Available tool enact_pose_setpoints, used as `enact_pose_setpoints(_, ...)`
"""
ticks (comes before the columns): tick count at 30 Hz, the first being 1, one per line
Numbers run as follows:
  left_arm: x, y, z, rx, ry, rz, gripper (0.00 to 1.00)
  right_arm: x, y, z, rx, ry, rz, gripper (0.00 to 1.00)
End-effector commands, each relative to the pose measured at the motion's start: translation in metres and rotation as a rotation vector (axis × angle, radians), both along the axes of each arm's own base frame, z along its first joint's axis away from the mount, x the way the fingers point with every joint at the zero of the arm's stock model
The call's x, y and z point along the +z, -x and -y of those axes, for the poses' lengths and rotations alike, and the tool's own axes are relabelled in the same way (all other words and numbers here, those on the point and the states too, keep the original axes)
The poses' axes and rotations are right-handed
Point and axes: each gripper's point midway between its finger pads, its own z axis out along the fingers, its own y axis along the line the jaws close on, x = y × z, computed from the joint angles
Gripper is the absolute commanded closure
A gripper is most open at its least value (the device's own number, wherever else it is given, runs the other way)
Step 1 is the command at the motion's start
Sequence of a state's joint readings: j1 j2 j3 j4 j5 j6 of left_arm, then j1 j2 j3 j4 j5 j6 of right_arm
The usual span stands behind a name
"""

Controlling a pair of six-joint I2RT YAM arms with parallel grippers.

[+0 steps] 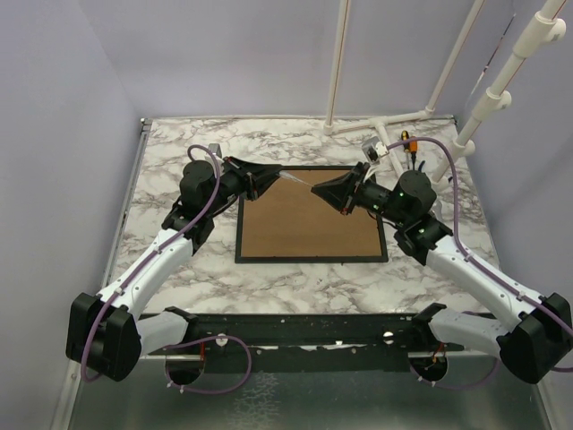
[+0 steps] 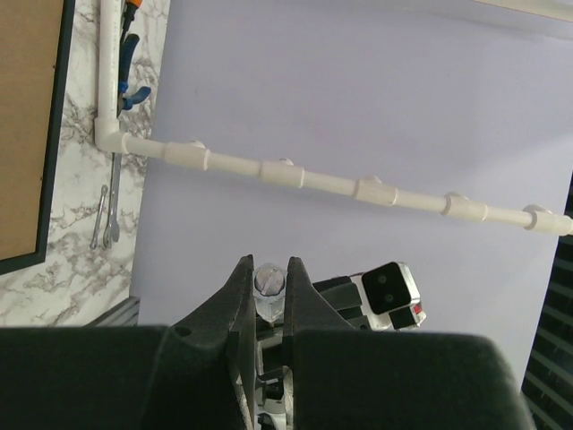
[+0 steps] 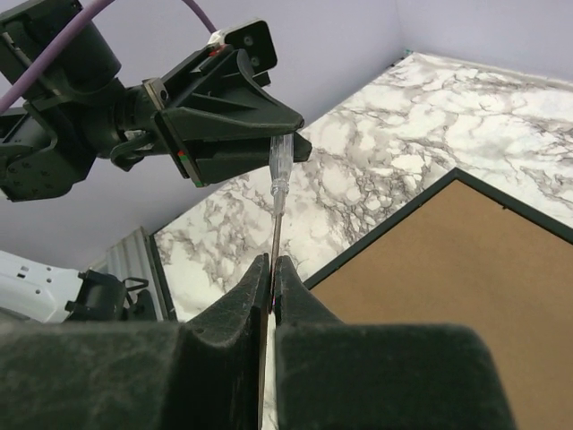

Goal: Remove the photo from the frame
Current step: Adjust the screwdriver.

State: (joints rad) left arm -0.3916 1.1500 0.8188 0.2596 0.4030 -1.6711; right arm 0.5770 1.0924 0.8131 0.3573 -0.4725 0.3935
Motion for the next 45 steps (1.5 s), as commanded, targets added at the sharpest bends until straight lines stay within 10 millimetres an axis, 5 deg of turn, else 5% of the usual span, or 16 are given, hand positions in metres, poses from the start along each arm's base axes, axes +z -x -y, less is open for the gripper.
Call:
enact_pose_setpoints(1, 0.011, 0.001, -0.001, -0.004, 0.010, 0.020, 1.00, 0.012, 0.003, -0.004, 0.027, -0.018, 0.017, 0.99)
enact_pose_setpoints(6, 0.006, 0.001, -0.002, -0.004, 0.003, 0.020, 0.84, 0.012, 0.005, -0.001, 0.012, -0.026, 0.007, 1.00)
enact_pose_setpoints(12, 0.001, 0.003, 0.003, -0.035, 0.004, 0.024, 0.82, 0.010, 0.009, 0.003, 0.004, -0.035, 0.002, 1.00)
enact_pose_setpoints(17, -0.001, 0.001, 0.002, -0.027, -0.010, 0.042, 0.46, 0.009, 0.008, 0.005, -0.007, -0.035, -0.012, 0.99)
enact_pose_setpoints(25, -0.005, -0.002, -0.014, -0.053, -0.099, 0.214, 0.20, 0.010, 0.010, 0.004, -0.021, -0.029, -0.216, 0.99)
enact_pose_setpoints(30, 0.005, 0.017, -0.019, -0.208, -0.179, 0.521, 0.17, 0.001, 0.019, 0.002, 0.040, 0.040, -0.370, 0.99)
enact_pose_setpoints(38, -0.009, 0.048, -0.027, -0.213, -0.294, 0.701, 0.13, -0.009, 0.033, 0.016, 0.443, -0.040, -0.604, 0.99)
enact_pose_setpoints(45, -0.018, 0.068, -0.020, -0.320, -0.283, 0.717, 0.10, -0.040, 0.028, 0.013, 0.519, -0.005, -0.672, 0.99)
